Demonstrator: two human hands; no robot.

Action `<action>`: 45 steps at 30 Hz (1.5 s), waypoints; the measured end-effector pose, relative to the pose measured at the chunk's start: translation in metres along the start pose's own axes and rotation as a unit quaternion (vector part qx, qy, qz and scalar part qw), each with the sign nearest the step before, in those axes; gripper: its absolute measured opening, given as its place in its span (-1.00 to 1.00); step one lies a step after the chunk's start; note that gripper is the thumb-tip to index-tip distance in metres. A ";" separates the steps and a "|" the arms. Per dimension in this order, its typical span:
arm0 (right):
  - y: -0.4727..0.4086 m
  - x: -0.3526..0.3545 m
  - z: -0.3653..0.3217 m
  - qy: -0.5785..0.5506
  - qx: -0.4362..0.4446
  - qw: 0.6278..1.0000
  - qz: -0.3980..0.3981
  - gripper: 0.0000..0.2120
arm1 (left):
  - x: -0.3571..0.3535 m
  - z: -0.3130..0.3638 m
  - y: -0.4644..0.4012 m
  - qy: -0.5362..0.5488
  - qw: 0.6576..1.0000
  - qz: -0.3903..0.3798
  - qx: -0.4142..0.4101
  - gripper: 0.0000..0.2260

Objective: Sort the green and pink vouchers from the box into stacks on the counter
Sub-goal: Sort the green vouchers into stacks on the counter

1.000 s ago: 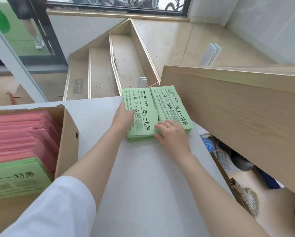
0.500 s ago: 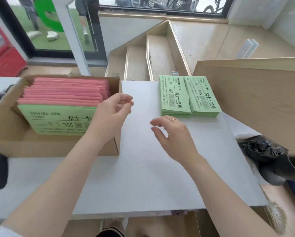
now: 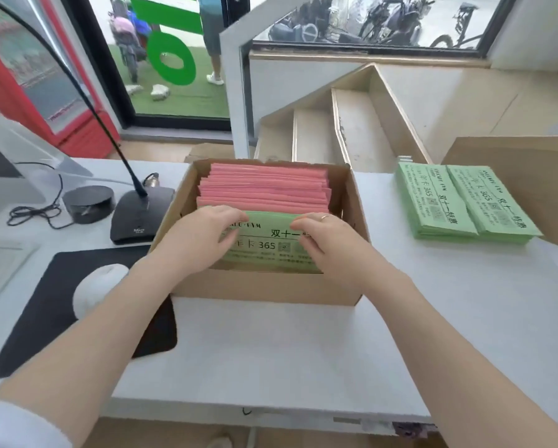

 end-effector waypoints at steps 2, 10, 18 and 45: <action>-0.020 -0.008 -0.015 0.026 -0.017 0.999 -0.018 -0.67 | 0.004 -0.016 -0.007 -0.010 0.998 -0.038 -0.050 -0.71; -0.054 -0.025 -0.033 0.113 -0.123 0.985 -0.034 -0.65 | 0.005 -0.042 -0.022 -0.056 0.978 -0.015 -0.199 -0.73; -0.048 -0.025 -0.040 0.210 -0.124 0.965 -0.099 -0.78 | -0.005 -0.034 -0.022 -0.083 0.970 -0.114 -0.198 -0.82; -0.037 -0.020 -0.028 0.296 -0.102 0.950 0.006 -0.84 | 0.010 -0.032 -0.014 -0.013 0.978 -0.055 -0.200 -0.84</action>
Point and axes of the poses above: each hand's wrist, its own y-axis away from the middle knuckle, its own x-axis out of the back of the hand, z = x × y, the point moved 5 cm from there along -y, towards the middle knuckle, and after that the axes turned 15 degrees about y, right-handed, at the moved point
